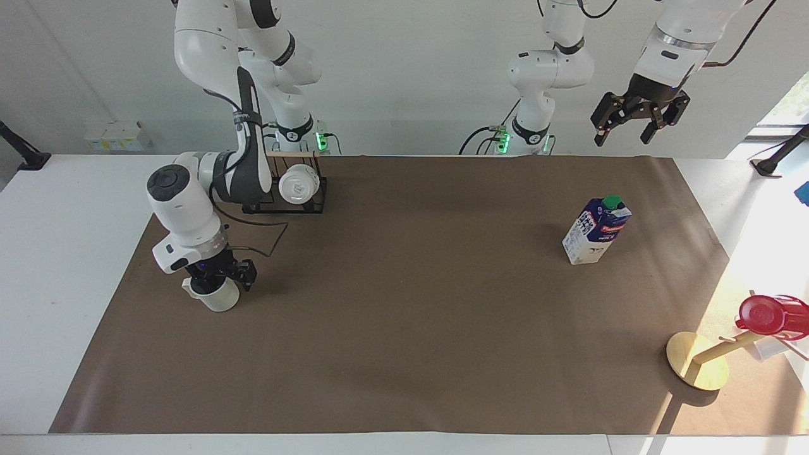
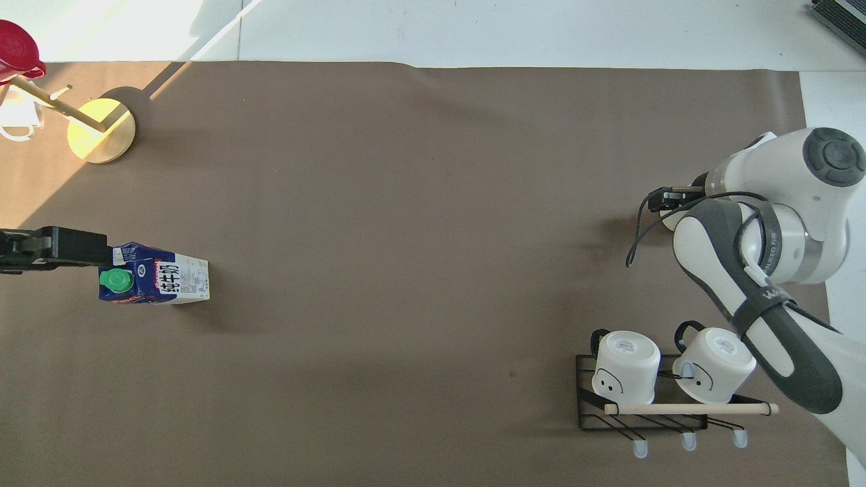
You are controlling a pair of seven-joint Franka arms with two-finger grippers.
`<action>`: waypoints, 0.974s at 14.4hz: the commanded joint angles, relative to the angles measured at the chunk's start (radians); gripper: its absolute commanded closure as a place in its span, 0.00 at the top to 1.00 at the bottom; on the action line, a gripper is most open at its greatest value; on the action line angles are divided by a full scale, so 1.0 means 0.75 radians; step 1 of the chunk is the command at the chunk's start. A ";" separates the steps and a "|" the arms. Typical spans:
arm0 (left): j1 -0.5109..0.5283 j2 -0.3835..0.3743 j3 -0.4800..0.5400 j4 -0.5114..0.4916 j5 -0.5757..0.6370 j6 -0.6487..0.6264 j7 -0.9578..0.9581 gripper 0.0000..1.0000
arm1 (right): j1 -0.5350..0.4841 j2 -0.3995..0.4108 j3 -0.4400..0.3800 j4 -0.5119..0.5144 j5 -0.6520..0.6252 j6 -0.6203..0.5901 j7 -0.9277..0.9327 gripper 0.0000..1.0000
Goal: Place cup and milk on table
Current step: 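Lift the white mug with the right gripper and carry it toward the table center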
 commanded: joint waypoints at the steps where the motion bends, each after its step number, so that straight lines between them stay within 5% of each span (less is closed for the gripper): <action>1: 0.017 -0.002 -0.008 0.011 -0.009 -0.022 -0.008 1.00 | -0.006 -0.004 0.004 -0.008 0.003 0.021 -0.066 0.06; 2: 0.019 -0.002 -0.008 0.013 -0.009 -0.024 -0.008 1.00 | -0.006 -0.004 0.004 -0.008 0.003 0.018 -0.070 0.00; 8: 0.017 -0.002 -0.008 0.011 -0.009 -0.024 -0.008 1.00 | 0.029 -0.061 0.016 0.014 0.005 -0.020 -0.041 0.00; 14: 0.019 -0.002 -0.008 0.011 -0.009 -0.024 -0.008 1.00 | 0.247 -0.076 0.016 0.192 -0.001 -0.192 0.253 0.00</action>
